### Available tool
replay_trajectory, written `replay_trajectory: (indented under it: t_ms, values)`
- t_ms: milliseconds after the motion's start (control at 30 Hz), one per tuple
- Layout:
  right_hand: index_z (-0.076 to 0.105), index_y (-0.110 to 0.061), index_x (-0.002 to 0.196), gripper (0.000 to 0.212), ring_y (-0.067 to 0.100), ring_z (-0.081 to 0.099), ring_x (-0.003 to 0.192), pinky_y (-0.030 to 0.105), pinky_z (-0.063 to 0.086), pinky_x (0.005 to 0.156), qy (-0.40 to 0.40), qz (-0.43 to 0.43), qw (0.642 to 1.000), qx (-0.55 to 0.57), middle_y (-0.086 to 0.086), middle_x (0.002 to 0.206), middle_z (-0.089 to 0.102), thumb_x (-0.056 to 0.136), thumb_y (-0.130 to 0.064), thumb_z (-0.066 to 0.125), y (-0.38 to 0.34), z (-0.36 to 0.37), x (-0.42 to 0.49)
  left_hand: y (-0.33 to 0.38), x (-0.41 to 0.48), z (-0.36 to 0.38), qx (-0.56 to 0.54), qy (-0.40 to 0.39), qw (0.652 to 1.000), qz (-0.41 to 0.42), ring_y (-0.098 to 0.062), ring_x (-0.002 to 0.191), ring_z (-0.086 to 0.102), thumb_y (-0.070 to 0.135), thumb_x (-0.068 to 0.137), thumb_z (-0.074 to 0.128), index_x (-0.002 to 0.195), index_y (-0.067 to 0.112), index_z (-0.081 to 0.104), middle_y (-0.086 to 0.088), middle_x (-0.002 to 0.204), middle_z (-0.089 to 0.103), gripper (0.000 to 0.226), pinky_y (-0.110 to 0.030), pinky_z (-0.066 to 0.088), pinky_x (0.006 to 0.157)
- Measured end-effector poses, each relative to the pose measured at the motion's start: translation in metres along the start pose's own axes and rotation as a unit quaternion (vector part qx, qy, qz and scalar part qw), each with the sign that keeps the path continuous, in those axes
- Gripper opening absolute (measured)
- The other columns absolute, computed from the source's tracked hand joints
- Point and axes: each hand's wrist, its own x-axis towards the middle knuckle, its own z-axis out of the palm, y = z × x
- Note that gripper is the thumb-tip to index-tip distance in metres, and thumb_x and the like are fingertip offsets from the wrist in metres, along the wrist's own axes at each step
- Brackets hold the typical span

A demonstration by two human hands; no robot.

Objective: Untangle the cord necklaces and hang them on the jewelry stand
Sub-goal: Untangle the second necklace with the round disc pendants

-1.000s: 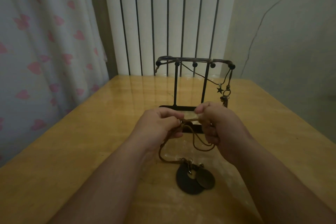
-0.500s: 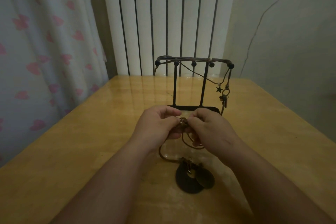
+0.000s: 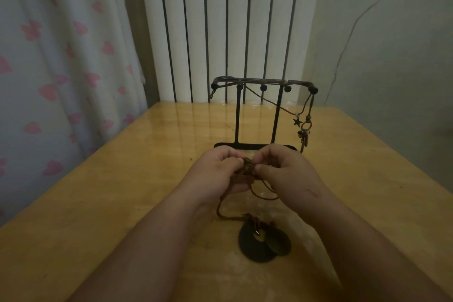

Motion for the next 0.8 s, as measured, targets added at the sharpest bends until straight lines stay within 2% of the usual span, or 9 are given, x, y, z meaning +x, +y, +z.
replay_trajectory:
  t_ms: [100,200,367,433,533,600,700,800]
  values:
    - [0.065,-0.024,0.085,0.014,0.012,0.065,0.085,0.029,0.054,0.073,0.017,0.010,1.000,0.011,-0.003,0.088,0.068,0.091,-0.012,0.060,0.0012,-0.0005,0.0015,0.0001,0.0003,-0.0006,-0.015,-0.003,1.000,-0.003,-0.023,0.092,0.074,0.013,0.097,0.056,0.102,0.011,0.066,-0.015,0.099,0.074,0.011,-0.041,0.060,0.084]
    - [0.065,-0.022,0.085,0.014,0.015,0.065,0.088,0.031,0.055,0.076,0.002,0.027,0.999,0.028,0.000,0.089,0.068,0.090,-0.011,0.057,0.0008,0.0004,0.0017,-0.0005,0.0005,0.0005,0.016,0.023,0.999,0.018,-0.020,0.089,0.074,0.014,0.095,0.060,0.098,0.013,0.069,-0.012,0.096,0.074,0.009,-0.034,0.060,0.079]
    - [0.068,-0.020,0.084,0.018,0.004,0.061,0.082,0.020,0.041,0.066,-0.008,0.038,0.997,0.063,-0.004,0.085,0.068,0.094,-0.016,0.053,-0.0043,-0.0023,0.0004,0.0003,0.0022,-0.0006,0.053,0.089,0.992,0.078,-0.013,0.088,0.073,0.011,0.088,0.068,0.092,0.021,0.072,0.001,0.094,0.076,0.012,-0.040,0.060,0.085]
    - [0.070,-0.021,0.083,0.016,0.003,0.061,0.081,0.022,0.041,0.067,-0.010,0.029,0.998,0.050,-0.005,0.083,0.068,0.093,-0.024,0.057,-0.0032,-0.0024,0.0002,0.0011,0.0016,-0.0011,0.054,0.100,0.989,0.093,-0.011,0.089,0.073,0.009,0.087,0.069,0.092,0.022,0.071,0.003,0.095,0.076,0.014,-0.038,0.060,0.085]
    - [0.070,-0.024,0.083,0.014,0.012,0.063,0.084,0.027,0.048,0.071,-0.013,0.014,0.999,0.036,-0.002,0.084,0.069,0.088,-0.036,0.064,0.0003,-0.0006,0.0000,0.0010,0.0007,-0.0011,0.065,0.098,0.987,0.106,-0.010,0.091,0.072,0.010,0.086,0.071,0.093,0.022,0.071,0.004,0.095,0.076,0.015,-0.038,0.060,0.086]
    - [0.070,-0.026,0.082,0.015,0.015,0.060,0.078,0.027,0.048,0.067,-0.001,0.005,1.000,0.006,0.000,0.081,0.066,0.086,-0.041,0.067,0.0015,0.0002,-0.0001,0.0008,0.0003,-0.0009,0.067,0.100,0.987,0.110,-0.011,0.094,0.071,0.011,0.086,0.072,0.093,0.023,0.071,0.005,0.097,0.075,0.014,-0.040,0.059,0.087]
    - [0.069,-0.030,0.082,0.012,0.012,0.058,0.072,0.022,0.045,0.061,0.018,-0.005,0.999,-0.045,-0.003,0.076,0.065,0.090,-0.038,0.064,0.0016,0.0003,0.0008,0.0011,0.0001,0.0007,0.067,0.110,0.985,0.114,-0.013,0.097,0.070,0.010,0.086,0.072,0.092,0.024,0.071,0.006,0.102,0.073,0.014,-0.041,0.059,0.087]
    - [0.066,-0.032,0.083,0.011,0.008,0.059,0.073,0.020,0.047,0.063,0.020,-0.012,0.998,-0.065,-0.005,0.078,0.065,0.093,-0.034,0.061,0.0022,0.0020,0.0020,0.0011,0.0006,0.0016,0.071,0.112,0.985,0.114,-0.013,0.099,0.068,0.014,0.086,0.072,0.092,0.027,0.072,0.008,0.105,0.071,0.014,-0.041,0.058,0.090]
